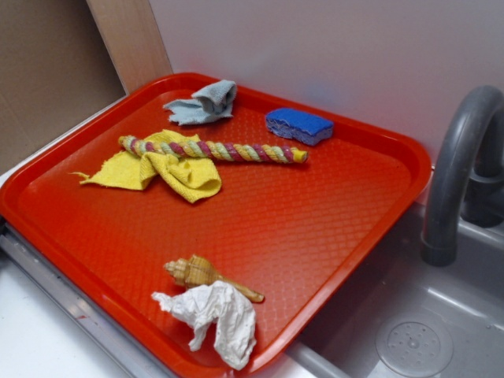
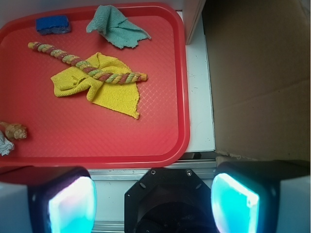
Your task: Grab the shell.
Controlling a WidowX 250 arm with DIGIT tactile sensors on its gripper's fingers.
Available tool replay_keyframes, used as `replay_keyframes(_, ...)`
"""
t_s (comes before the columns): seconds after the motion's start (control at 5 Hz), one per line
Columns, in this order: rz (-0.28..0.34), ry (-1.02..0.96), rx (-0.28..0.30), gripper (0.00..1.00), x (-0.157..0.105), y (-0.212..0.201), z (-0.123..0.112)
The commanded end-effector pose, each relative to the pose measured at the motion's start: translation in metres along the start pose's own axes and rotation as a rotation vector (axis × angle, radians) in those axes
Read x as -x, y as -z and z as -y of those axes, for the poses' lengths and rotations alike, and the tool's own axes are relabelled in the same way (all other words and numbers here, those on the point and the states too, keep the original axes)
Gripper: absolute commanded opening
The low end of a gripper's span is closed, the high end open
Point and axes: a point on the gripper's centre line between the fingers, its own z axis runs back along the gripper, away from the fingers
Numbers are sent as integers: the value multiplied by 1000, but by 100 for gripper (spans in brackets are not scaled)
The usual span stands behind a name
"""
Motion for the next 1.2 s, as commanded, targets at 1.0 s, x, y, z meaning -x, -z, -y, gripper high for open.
replay_keyframes(1.0,96,784,55,100,-30,34,154)
